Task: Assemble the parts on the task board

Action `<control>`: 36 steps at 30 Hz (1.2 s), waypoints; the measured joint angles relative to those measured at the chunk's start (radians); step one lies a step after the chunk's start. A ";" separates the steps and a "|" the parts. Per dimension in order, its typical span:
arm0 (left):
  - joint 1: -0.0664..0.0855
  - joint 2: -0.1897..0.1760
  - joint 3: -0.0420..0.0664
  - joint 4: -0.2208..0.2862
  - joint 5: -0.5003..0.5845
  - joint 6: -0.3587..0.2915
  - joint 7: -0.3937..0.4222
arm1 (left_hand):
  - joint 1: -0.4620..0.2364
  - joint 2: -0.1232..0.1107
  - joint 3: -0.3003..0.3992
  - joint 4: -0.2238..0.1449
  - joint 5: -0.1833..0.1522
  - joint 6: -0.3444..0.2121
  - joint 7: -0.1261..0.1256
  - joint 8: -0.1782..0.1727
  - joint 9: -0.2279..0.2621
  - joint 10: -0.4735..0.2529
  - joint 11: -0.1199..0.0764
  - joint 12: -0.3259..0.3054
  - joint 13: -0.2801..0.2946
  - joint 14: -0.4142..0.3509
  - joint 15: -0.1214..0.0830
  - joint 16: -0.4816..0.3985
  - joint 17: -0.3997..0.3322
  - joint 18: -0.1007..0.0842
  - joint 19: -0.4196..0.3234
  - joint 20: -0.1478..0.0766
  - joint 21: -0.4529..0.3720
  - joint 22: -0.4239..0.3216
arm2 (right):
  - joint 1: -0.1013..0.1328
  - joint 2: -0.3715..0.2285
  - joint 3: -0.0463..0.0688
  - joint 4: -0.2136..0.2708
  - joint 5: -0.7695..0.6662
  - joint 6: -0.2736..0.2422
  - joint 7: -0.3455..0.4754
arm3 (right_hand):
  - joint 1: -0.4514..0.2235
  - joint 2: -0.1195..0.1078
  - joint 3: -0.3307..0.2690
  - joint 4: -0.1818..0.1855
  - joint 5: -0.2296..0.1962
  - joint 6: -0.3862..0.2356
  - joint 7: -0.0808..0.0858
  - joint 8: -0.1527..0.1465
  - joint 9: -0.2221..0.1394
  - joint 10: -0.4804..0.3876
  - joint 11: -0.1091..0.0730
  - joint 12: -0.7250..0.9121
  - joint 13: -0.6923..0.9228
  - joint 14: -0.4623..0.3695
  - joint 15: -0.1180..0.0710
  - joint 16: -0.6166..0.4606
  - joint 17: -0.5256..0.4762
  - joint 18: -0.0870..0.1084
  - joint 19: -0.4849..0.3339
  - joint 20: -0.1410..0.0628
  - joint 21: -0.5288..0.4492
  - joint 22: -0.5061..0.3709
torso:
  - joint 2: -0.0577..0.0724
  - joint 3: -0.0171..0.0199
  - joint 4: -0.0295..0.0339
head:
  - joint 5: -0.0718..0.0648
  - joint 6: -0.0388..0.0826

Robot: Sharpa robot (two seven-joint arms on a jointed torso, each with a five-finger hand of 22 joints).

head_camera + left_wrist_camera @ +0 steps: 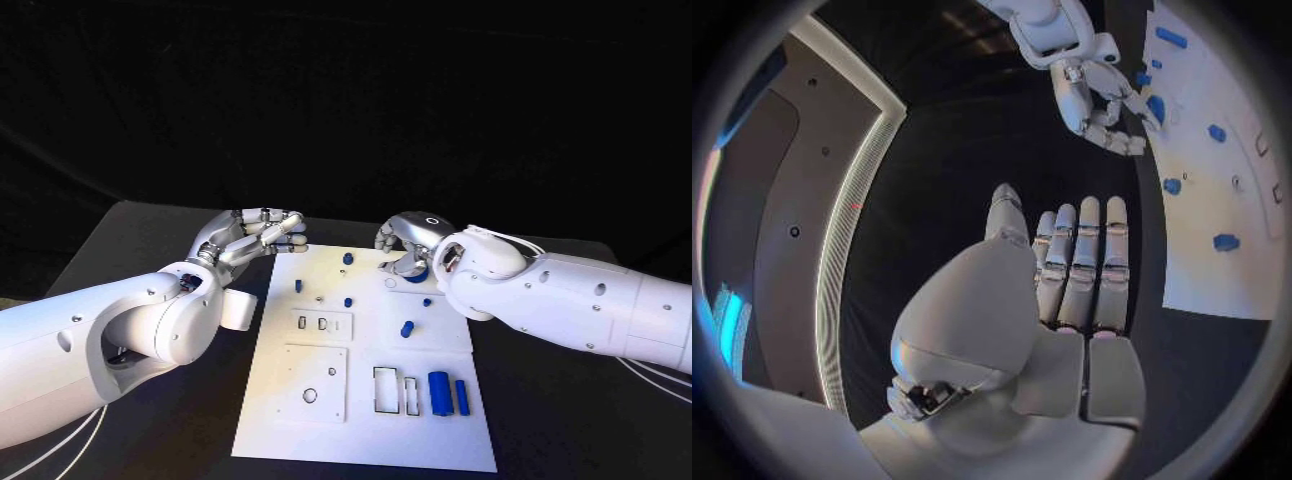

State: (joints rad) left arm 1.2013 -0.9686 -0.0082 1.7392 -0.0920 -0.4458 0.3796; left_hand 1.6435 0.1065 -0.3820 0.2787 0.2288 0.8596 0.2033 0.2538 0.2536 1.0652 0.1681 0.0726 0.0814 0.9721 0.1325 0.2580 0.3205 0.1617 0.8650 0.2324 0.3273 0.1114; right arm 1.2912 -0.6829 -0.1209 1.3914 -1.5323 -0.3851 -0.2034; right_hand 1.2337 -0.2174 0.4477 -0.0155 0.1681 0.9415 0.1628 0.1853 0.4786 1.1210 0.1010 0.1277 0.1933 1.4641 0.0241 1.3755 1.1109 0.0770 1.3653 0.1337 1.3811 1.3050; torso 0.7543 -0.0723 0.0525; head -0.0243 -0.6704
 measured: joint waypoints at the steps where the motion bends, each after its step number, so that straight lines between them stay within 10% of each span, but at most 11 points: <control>1: 0.000 0.000 0.000 -0.001 0.000 0.000 0.000 | 0.000 0.000 0.000 0.000 0.000 0.000 0.000 0.000 0.000 0.000 0.000 0.000 0.000 0.000 0.000 0.000 0.001 0.000 0.000 0.000 0.000 0.000 | 0.003 -0.028 0.001 0.021 0.012 -0.001 -0.002 | 0.000 0.000 0.013 0.002 0.000 0.004 -0.004 0.000 -0.002 0.029 -0.006 0.012 0.007 0.001 -0.001 0.004 0.007 0.000 0.010 -0.005 0.008 0.002 | -0.001 0.0012 -0.0017 | -0.001 0.000; 6: 0.000 -0.001 0.000 -0.006 0.002 0.003 0.000 | 0.000 0.000 -0.002 -0.002 0.000 0.000 0.000 0.000 0.001 0.000 0.000 0.000 0.000 0.000 0.000 0.000 0.001 0.000 0.000 0.000 0.000 0.000 | 0.009 -0.106 0.003 0.061 0.070 -0.001 -0.013 | -0.035 -0.051 0.035 0.021 0.018 -0.003 -0.025 -0.015 -0.005 0.169 -0.041 0.086 0.066 0.004 -0.034 0.025 0.043 -0.017 0.050 -0.036 0.046 0.003 | -0.005 0.0067 -0.0113 | -0.003 0.002; 10: 0.000 0.000 0.000 -0.012 0.004 0.005 0.000 | 0.000 0.000 -0.003 -0.003 0.000 0.000 0.000 0.000 0.002 0.000 0.000 0.000 0.000 0.000 0.000 0.000 0.002 0.000 0.000 0.000 0.000 0.000 | 0.009 -0.135 0.003 0.062 0.115 0.006 -0.025 | -0.032 -0.053 -0.068 0.047 0.019 -0.023 -0.039 -0.015 0.018 0.155 -0.064 0.288 0.285 0.001 -0.052 0.058 0.104 -0.017 0.070 -0.052 0.059 0.003 | -0.007 0.0111 -0.0182 | -0.002 0.002; 23: 0.000 0.005 0.000 -0.020 0.008 0.009 -0.002 | -0.003 0.003 -0.003 -0.003 0.000 0.000 0.000 0.000 0.003 0.000 0.000 0.000 0.000 0.000 0.000 0.000 0.003 0.000 0.000 0.000 -0.004 -0.001 | -0.004 -0.104 0.003 -0.002 0.183 0.032 -0.045 | 0.024 -0.034 -0.177 0.136 0.011 -0.030 -0.039 -0.011 0.061 0.074 -0.058 0.744 0.723 0.001 -0.052 0.129 0.198 -0.016 0.073 -0.048 0.059 0.003 | -0.005 0.0186 -0.0204 | -0.003 -0.003; 36: 0.000 0.006 0.000 -0.023 0.010 0.011 -0.004 | -0.004 0.004 -0.003 -0.003 0.000 0.000 0.000 0.000 0.003 0.000 0.000 0.000 0.000 0.000 0.000 0.000 0.003 0.000 0.000 0.000 -0.004 -0.001 | -0.018 -0.061 0.001 -0.043 0.219 0.044 -0.044 | 0.047 -0.029 -0.183 0.177 0.024 -0.029 -0.039 -0.011 0.074 0.178 -0.055 1.037 0.980 0.001 -0.052 0.169 0.197 -0.016 0.087 -0.044 0.065 0.003 | -0.003 0.0192 -0.0190 | 0.000 -0.010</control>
State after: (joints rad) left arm 1.2014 -0.9623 -0.0085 1.7164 -0.0824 -0.4344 0.3755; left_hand 1.6395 0.1104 -0.3847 0.2759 0.2288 0.8596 0.2033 0.2538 0.2562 1.0652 0.1681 0.0726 0.0814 0.9721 0.1325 0.2580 0.3234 0.1619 0.8650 0.2324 0.3236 0.1106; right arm 1.2728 -0.7439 -0.1195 1.3488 -1.3131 -0.3413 -0.2470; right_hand 1.2809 -0.2462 0.2652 0.1617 0.1918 0.9121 0.1240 0.1738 0.5530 1.2988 0.0461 1.1650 1.1733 1.4648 -0.0274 1.5444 1.3083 0.0608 1.4523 0.0893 1.4462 1.3077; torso 0.7517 -0.0531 0.0336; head -0.0247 -0.6804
